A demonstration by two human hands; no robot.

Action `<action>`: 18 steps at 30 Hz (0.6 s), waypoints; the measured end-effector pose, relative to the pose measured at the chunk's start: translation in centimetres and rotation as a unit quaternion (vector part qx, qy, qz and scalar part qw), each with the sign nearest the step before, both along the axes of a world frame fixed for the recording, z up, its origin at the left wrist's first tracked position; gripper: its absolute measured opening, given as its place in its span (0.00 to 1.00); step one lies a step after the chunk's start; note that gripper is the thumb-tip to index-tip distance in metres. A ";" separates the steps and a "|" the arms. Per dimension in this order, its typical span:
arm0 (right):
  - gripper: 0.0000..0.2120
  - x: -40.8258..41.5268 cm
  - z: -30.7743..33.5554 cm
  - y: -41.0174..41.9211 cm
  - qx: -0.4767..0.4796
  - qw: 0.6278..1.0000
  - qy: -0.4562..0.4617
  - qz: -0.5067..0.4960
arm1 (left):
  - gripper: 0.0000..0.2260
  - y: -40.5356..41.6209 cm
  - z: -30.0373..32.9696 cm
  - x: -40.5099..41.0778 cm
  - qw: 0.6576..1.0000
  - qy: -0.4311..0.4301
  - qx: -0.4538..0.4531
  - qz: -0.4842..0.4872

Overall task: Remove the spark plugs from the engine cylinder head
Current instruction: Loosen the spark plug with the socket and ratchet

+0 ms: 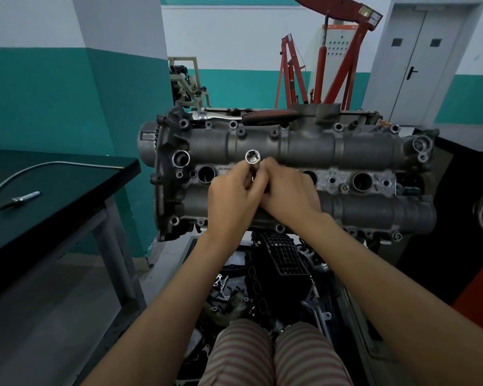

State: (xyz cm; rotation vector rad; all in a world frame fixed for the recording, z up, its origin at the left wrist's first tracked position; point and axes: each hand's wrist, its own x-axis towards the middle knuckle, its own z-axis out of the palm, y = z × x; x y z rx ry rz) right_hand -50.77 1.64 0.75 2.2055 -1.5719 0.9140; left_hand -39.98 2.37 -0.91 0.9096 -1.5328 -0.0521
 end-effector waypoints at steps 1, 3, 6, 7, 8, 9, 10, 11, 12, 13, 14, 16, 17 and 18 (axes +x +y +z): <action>0.14 0.0 0.0 0.0 -0.004 1.000 0.009 -0.007 | 0.19 -0.1 0.1 0.0 1.000 0.004 -0.004 -0.004; 0.15 0.1 0.0 0.0 -0.009 1.000 0.016 -0.012 | 0.22 -0.2 0.2 0.1 1.000 0.015 -0.018 -0.011; 0.12 0.0 0.0 -0.3 -0.002 0.999 0.034 -0.022 | 0.18 0.1 -0.1 0.1 1.000 0.008 -0.024 -0.007; 0.11 0.1 -0.1 -0.4 0.000 0.999 0.047 -0.025 | 0.17 0.2 -0.2 0.1 1.000 0.003 -0.017 -0.007; 0.10 0.1 -0.1 -0.4 -0.002 0.998 0.052 -0.025 | 0.17 0.3 -0.3 0.1 1.000 0.004 -0.009 -0.011; 0.09 0.1 -0.1 -0.5 -0.004 0.999 0.047 -0.020 | 0.17 0.3 -0.3 0.1 1.000 0.007 -0.003 -0.016; 0.08 0.2 -0.1 -0.3 -0.006 0.999 0.033 -0.011 | 0.16 0.3 -0.3 0.1 1.000 0.009 0.001 -0.017; 0.09 0.2 -0.1 -0.1 -0.008 1.000 0.013 0.003 | 0.15 0.3 -0.2 0.1 1.000 0.008 0.002 -0.012; 0.11 0.2 -0.1 0.1 -0.011 1.000 -0.005 0.016 | 0.13 0.3 -0.2 0.0 1.000 0.005 0.001 -0.006; 0.12 0.2 -0.2 0.2 -0.014 1.000 -0.017 0.023 | 0.12 0.3 -0.1 0.0 1.000 0.001 0.001 0.000; 0.12 0.2 -0.2 0.2 -0.015 0.999 -0.019 0.022 | 0.12 0.2 -0.1 0.0 1.000 0.000 0.002 0.003; 0.12 0.1 -0.1 0.1 -0.019 1.000 0.002 0.004 | 0.16 0.1 0.1 0.0 1.000 0.003 -0.001 0.002; 0.13 0.2 -0.1 0.1 -0.021 1.000 0.016 -0.006 | 0.19 0.0 0.2 0.0 1.000 0.003 -0.006 0.004; 0.14 0.2 -0.1 0.1 -0.022 0.999 0.028 -0.010 | 0.21 0.0 0.3 0.0 1.000 0.002 -0.014 0.006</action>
